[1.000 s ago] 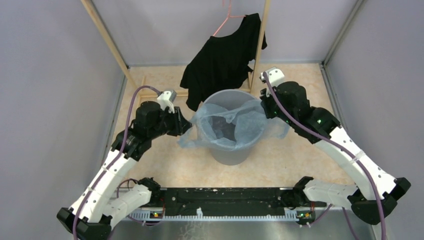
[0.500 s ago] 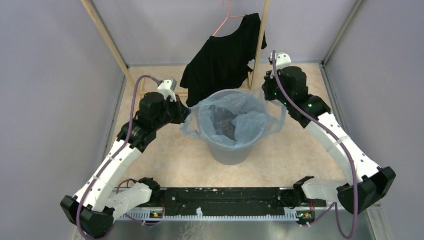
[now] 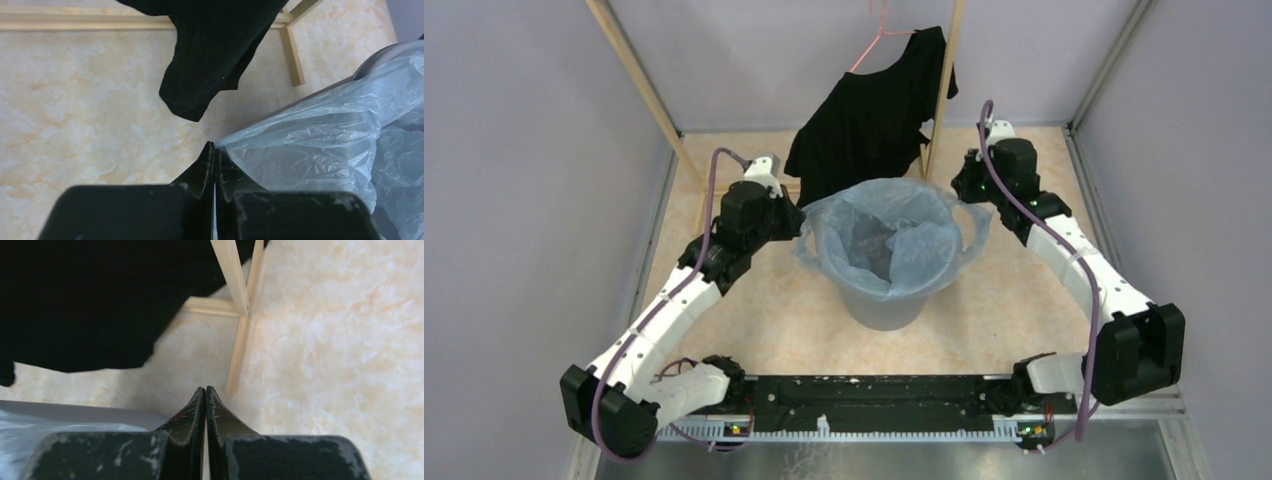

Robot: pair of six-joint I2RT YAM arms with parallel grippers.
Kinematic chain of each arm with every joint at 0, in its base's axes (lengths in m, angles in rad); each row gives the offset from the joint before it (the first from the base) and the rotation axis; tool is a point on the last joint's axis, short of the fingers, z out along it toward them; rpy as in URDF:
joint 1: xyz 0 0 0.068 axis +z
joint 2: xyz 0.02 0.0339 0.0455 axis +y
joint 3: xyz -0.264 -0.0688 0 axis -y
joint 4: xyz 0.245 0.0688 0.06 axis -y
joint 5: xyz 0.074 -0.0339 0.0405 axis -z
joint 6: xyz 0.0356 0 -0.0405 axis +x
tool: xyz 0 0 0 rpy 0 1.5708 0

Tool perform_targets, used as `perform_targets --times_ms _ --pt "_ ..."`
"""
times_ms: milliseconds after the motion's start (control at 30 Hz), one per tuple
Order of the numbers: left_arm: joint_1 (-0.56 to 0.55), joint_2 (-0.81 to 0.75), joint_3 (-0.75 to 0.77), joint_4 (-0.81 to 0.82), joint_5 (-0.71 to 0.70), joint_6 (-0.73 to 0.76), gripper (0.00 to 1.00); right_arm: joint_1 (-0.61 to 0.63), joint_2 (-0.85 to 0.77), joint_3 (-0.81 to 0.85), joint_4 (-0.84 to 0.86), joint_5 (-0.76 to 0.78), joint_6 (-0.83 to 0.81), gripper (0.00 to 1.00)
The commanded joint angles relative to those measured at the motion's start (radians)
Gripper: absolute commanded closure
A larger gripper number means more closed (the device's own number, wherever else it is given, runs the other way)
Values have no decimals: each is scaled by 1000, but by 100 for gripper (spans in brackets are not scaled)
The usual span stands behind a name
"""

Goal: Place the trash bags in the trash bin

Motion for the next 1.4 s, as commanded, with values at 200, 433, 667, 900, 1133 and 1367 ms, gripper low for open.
perform_targets --times_ms 200,433,667,900,1133,1367 --pt "3 71 -135 62 3 -44 100 -17 -17 -164 150 -190 83 100" --pt "4 63 -186 86 56 -74 100 -17 37 -196 182 -136 98 100" --pt "3 55 -167 98 153 -70 100 -17 3 -253 170 -108 106 100" --pt "4 131 -190 163 228 -121 100 -17 -34 -300 229 -150 161 100" --pt "3 132 -214 146 221 -109 89 -23 -47 -346 188 -104 203 100" --pt "3 -5 -156 17 106 -71 55 -98 -240 -190 -170 126 163 63"
